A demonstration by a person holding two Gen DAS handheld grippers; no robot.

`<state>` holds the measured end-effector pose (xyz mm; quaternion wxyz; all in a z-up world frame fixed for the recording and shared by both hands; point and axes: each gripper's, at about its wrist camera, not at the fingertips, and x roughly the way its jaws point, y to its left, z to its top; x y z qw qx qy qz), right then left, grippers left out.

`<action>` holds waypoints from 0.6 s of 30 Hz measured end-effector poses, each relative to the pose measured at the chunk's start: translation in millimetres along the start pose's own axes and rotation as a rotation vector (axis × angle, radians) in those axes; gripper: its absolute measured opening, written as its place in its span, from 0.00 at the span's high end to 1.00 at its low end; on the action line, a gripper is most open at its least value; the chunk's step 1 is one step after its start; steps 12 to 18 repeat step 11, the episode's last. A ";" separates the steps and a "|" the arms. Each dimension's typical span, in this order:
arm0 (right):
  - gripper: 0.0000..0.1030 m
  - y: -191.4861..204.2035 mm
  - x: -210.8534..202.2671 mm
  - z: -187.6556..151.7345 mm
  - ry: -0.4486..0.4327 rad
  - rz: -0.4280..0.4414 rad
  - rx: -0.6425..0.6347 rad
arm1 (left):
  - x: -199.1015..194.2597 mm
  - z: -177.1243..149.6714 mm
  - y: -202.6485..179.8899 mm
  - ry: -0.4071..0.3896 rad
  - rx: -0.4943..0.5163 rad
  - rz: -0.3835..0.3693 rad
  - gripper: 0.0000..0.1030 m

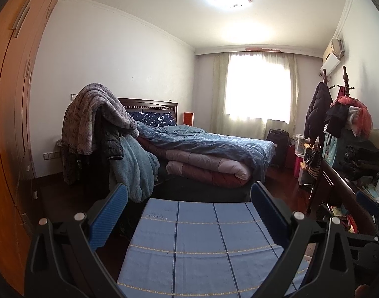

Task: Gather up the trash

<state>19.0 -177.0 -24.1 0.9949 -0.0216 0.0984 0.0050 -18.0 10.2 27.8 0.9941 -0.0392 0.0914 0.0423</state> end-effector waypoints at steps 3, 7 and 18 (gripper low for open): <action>0.04 -2.4 3.9 -3.1 0.008 0.000 0.004 | 2.7 0.9 -1.0 0.008 0.002 -0.016 0.03; 0.04 -6.3 5.6 -5.5 0.017 0.002 0.013 | 6.5 0.7 -3.0 0.022 0.006 -0.029 0.03; 0.04 -7.9 6.6 -4.6 0.019 0.002 0.014 | 11.7 0.4 -3.4 0.032 0.013 -0.030 0.03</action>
